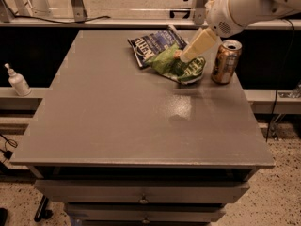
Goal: Move green jalapeno chip bag near blue chip bag
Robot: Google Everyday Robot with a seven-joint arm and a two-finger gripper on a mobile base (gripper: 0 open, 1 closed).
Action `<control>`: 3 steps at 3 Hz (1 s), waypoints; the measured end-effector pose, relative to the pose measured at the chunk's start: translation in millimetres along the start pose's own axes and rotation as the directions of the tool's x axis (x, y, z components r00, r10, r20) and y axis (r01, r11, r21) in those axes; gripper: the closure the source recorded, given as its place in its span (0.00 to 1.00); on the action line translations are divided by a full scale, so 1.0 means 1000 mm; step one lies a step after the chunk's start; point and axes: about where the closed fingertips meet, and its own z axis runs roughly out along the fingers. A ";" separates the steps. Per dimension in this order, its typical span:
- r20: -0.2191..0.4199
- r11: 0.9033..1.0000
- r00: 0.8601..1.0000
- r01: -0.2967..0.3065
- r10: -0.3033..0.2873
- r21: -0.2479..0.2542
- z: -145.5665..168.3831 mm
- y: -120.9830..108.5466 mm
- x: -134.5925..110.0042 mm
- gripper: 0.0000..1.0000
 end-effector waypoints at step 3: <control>0.157 0.995 0.986 0.067 -0.055 -0.075 -0.087 0.023 0.077 0.00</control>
Offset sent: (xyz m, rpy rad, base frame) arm -0.0804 -0.1031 -0.0030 0.1039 -0.0300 0.1715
